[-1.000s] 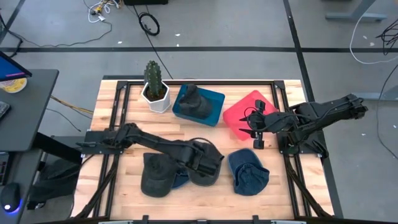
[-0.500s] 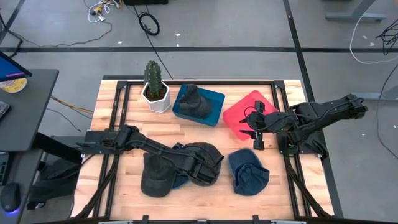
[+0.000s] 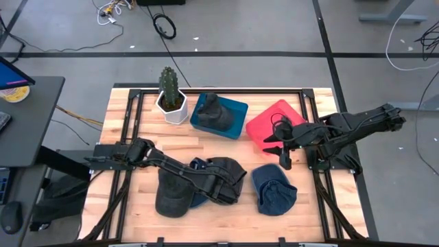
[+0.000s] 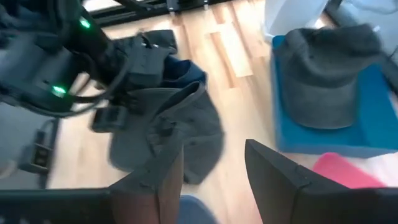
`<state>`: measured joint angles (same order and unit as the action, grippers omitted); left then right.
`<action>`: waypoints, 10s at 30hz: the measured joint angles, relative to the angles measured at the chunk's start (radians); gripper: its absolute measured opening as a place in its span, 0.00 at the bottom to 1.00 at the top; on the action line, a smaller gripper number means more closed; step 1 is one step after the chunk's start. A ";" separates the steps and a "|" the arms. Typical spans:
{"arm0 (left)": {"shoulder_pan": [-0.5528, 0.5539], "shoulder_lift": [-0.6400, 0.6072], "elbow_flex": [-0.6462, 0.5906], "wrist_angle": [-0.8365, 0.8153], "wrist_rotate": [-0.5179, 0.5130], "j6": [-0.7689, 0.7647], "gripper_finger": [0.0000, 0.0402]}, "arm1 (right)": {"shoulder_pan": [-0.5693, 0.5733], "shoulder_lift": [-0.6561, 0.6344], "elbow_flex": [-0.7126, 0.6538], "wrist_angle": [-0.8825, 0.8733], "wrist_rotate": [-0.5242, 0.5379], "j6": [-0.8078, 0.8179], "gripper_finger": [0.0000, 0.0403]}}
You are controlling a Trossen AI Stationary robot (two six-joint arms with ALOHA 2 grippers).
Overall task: Pick & Place hat
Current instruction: Put the right black cap into the blue bin
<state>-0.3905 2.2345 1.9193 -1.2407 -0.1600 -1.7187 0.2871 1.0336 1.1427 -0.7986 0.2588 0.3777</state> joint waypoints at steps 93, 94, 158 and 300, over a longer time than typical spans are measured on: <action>0.182 -0.369 0.007 1.933 -0.550 1.807 0.03 | 0.019 -0.249 0.000 0.840 0.216 -0.625 0.47; 0.186 -0.369 0.007 1.933 -0.549 1.807 0.03 | 0.016 -0.244 0.000 0.842 0.221 -0.625 0.49; 0.266 -0.372 0.008 1.676 -0.416 1.310 0.35 | -0.084 -0.119 0.000 1.272 0.292 -1.231 0.01; 0.635 -0.388 0.007 0.664 0.165 1.375 0.02 | -0.082 -0.470 0.000 -0.287 0.301 -0.044 0.65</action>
<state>0.2447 1.8462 1.9263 -0.5763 0.0051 -0.3442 0.2047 0.5640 1.1431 -1.0855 0.5598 0.3332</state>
